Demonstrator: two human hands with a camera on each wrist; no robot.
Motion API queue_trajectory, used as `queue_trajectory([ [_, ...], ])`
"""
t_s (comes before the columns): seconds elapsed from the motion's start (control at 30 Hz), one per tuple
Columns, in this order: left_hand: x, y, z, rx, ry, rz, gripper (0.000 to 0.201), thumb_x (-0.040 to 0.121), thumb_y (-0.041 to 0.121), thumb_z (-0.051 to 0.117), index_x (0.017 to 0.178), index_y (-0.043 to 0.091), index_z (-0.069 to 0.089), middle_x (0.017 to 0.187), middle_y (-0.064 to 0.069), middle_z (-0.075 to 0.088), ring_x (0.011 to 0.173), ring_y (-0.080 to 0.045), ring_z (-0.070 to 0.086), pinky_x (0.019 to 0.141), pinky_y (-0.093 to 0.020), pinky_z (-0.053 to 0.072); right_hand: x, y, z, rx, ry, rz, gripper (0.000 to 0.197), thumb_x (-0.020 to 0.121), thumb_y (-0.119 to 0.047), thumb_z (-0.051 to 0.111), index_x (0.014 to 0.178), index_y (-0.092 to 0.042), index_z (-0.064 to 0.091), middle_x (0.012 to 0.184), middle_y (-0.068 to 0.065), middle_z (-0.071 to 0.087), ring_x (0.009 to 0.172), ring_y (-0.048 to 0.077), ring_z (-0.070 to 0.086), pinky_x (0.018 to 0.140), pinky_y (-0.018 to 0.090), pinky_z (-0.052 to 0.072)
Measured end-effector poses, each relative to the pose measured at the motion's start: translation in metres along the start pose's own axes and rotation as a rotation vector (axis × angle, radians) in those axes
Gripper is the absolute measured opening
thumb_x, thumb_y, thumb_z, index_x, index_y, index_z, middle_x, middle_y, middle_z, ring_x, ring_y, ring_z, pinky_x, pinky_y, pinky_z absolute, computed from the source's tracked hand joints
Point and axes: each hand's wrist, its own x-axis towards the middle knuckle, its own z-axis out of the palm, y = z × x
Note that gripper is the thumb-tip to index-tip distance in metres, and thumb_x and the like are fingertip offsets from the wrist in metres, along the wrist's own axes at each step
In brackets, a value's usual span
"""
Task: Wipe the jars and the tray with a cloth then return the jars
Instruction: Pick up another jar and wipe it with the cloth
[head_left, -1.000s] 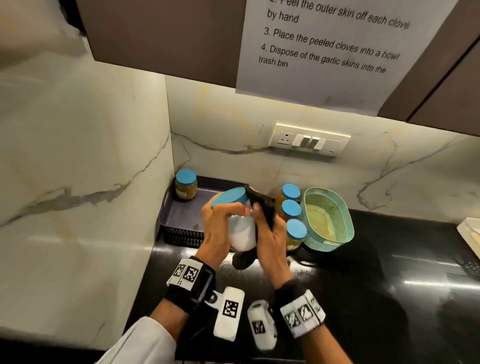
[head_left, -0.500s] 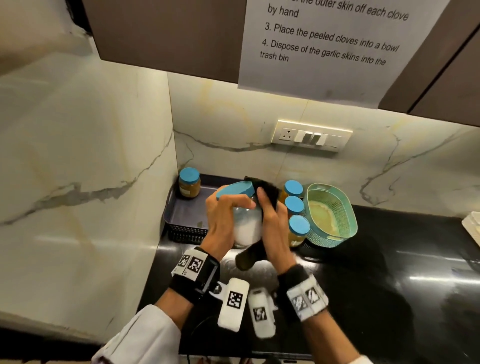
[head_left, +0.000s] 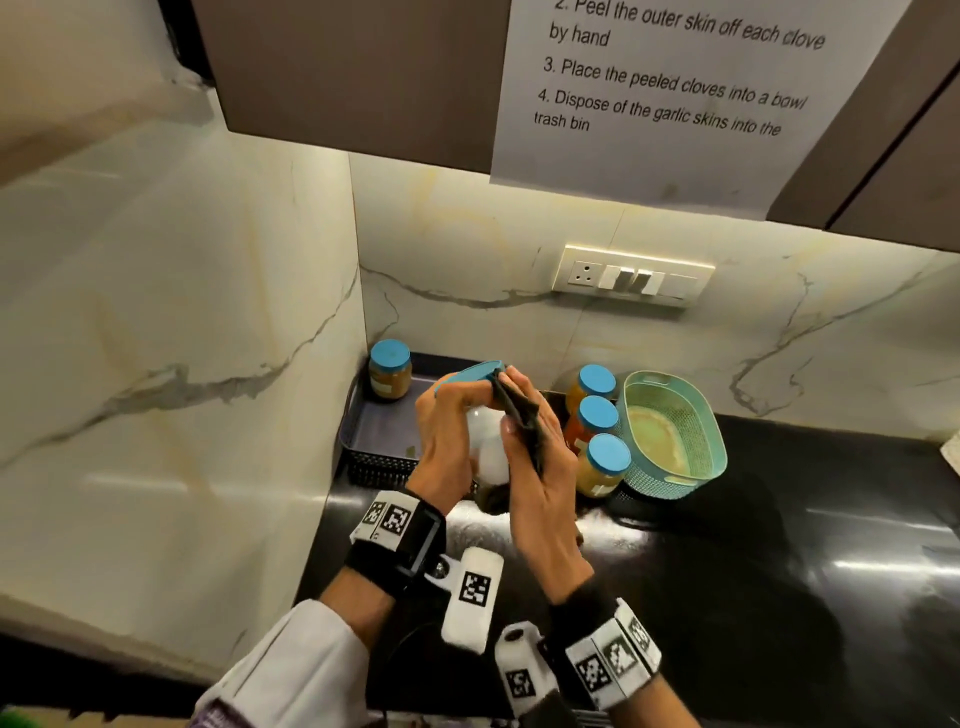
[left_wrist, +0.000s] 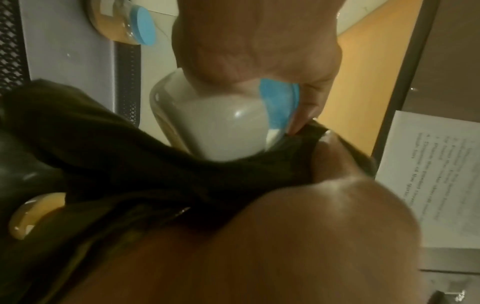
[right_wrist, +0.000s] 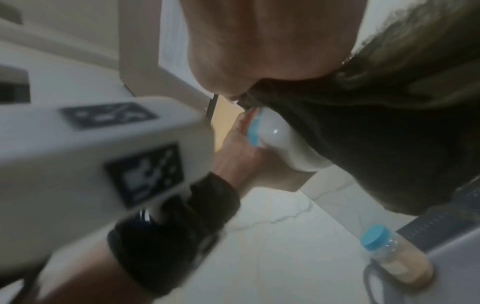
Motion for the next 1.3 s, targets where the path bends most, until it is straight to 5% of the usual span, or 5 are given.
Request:
queue_trajectory([
  [0.2,-0.004,0.003,0.017,0.121,-0.048,-0.096,0.057,0.072,0.03,0.085,0.119,0.005,0.065,0.104,-0.013,0.076,0.085,-0.023,0.075,0.06,-0.03,0.057,0.042,0.006,-0.011,0.188,0.251,0.377,0.025,0.103,-0.037,0.061,0.107,-0.016,0.075,0.094,0.0,0.079,0.084,0.022,0.075,0.072,0.04,0.06],
  [0.37,-0.003,0.012,0.017,0.105,-0.125,-0.131,0.026,0.086,0.029,0.084,0.102,0.009,0.076,0.091,-0.007,0.08,0.078,-0.021,0.077,0.061,-0.025,0.059,0.059,0.002,-0.022,0.396,0.105,0.667,0.046,0.089,-0.053,0.067,0.115,-0.016,0.078,0.114,0.019,0.076,0.104,0.043,0.069,0.102,0.063,0.049],
  [0.67,0.002,0.014,0.018,-0.074,-0.101,-0.075,0.045,0.071,0.036,0.091,0.097,0.003,0.074,0.089,-0.019,0.073,0.072,-0.027,0.072,0.063,-0.034,0.062,0.015,-0.018,0.002,0.029,0.122,-0.033,0.041,0.105,-0.029,0.055,0.139,-0.008,0.062,0.132,0.009,0.069,0.118,0.02,0.069,0.092,0.031,0.06],
  [0.87,-0.003,0.017,0.03,-0.032,-0.071,-0.035,0.028,0.083,0.024,0.084,0.099,0.002,0.076,0.087,-0.015,0.08,0.072,-0.028,0.076,0.062,-0.034,0.063,0.056,-0.018,-0.013,0.142,0.152,0.35,0.027,0.101,-0.045,0.06,0.095,-0.025,0.077,0.086,0.006,0.078,0.074,0.026,0.071,0.068,0.036,0.056],
  [1.3,0.007,0.019,0.028,-0.061,-0.084,-0.094,0.043,0.08,0.038,0.088,0.098,0.002,0.074,0.087,-0.017,0.077,0.073,-0.031,0.074,0.066,-0.038,0.063,0.03,-0.019,-0.002,0.049,0.111,0.103,0.035,0.104,-0.039,0.053,0.13,-0.019,0.067,0.118,0.007,0.076,0.105,0.022,0.073,0.084,0.034,0.061],
])
